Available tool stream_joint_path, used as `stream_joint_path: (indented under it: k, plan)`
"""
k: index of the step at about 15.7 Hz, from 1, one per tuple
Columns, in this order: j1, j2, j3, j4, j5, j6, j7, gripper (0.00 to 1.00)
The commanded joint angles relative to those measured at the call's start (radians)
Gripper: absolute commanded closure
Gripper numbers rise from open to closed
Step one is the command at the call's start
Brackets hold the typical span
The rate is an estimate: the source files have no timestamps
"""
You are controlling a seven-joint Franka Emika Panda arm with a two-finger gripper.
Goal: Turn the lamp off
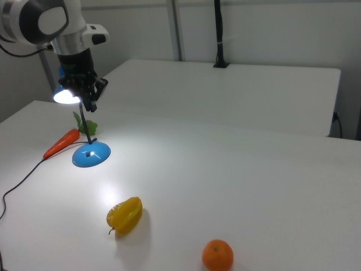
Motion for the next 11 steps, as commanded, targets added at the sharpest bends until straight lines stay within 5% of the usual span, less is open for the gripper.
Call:
stream_joint_path:
  k: [1, 11]
  plan:
    - [0.012, -0.008, -0.001, -0.030, 0.022, 0.037, -0.021, 1.00]
    - [0.017, 0.027, 0.025, -0.064, 0.022, 0.107, -0.086, 1.00]
